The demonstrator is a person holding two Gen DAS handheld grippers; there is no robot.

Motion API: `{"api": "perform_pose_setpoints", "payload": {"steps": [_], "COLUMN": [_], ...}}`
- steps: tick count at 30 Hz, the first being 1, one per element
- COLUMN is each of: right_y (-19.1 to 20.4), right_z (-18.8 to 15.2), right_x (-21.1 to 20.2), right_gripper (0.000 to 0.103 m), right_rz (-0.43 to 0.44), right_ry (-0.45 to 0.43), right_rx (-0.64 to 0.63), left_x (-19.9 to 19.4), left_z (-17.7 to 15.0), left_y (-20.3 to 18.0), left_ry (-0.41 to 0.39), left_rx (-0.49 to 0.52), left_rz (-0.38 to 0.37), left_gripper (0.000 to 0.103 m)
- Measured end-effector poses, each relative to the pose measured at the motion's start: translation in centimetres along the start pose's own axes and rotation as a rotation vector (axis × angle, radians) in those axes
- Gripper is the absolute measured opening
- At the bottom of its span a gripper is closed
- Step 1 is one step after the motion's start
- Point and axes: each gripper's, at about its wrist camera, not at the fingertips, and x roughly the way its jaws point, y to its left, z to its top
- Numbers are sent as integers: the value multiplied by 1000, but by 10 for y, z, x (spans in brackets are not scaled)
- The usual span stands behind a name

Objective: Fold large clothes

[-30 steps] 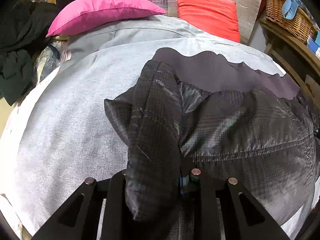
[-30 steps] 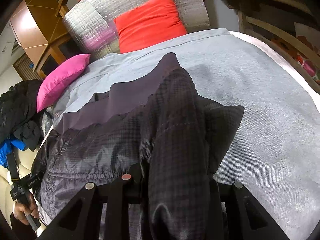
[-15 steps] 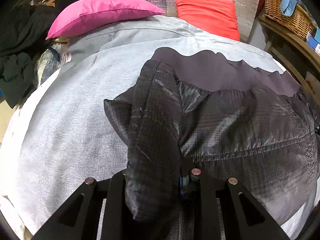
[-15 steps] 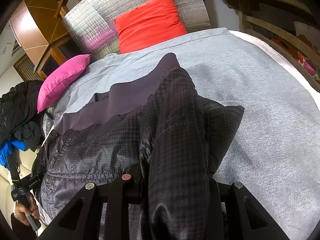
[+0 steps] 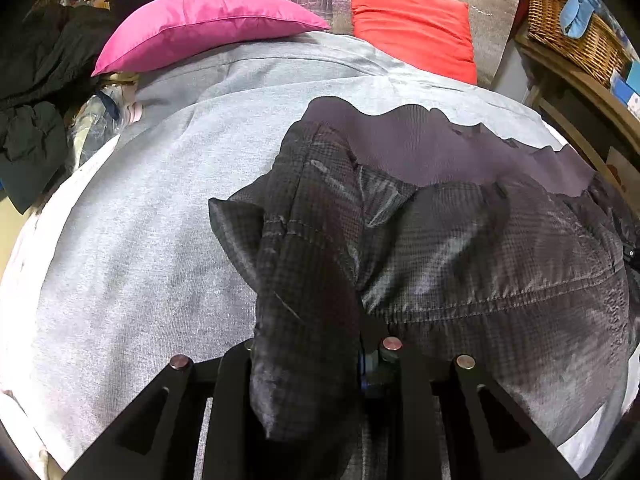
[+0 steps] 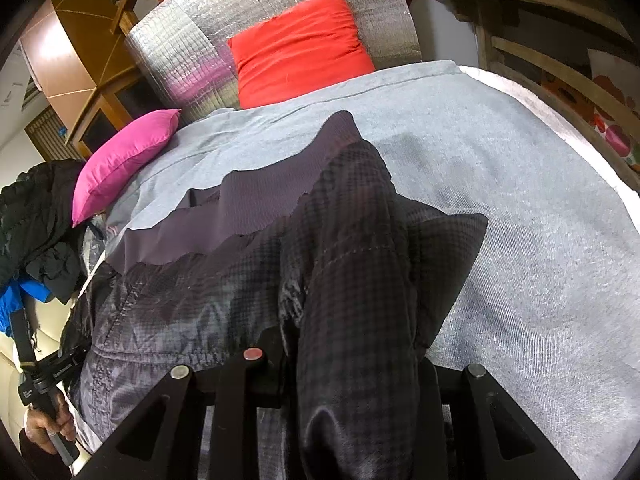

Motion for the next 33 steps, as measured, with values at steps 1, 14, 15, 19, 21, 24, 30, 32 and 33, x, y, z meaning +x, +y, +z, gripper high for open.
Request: {"api": "perform_pose_setpoints", "payload": {"steps": [1, 14, 15, 19, 21, 24, 30, 32, 33], "right_y": [1, 38, 43, 61, 66, 56, -2, -10, -11], "right_z": [0, 22, 23, 24, 23, 18, 8, 3, 0], "right_x": [-1, -18, -20, -28, -28, -15, 16, 19, 18], "right_gripper": [30, 30, 30, 30, 30, 30, 30, 30, 30], "right_rz": [-1, 68, 78, 118, 124, 122, 128, 144, 143], "right_ry": [-4, -93, -104, -149, -161, -136, -29, -20, -23], "right_rx": [-5, -56, -63, -85, -101, -58, 146, 176, 182], "left_x": [-1, -22, -26, -35, -33, -13, 21, 17, 15], "left_z": [1, 31, 34, 43, 44, 38, 26, 25, 24], "left_y": [1, 13, 13, 15, 18, 17, 24, 24, 25], "left_ry": [-2, -62, -70, -101, -102, -45, 42, 32, 28], "left_rx": [-2, -23, -22, -18, -18, -7, -27, -25, -27], "left_rz": [-3, -18, -18, -11, 6, 45, 82, 72, 68], "left_gripper": [24, 22, 22, 22, 22, 22, 31, 31, 31]}}
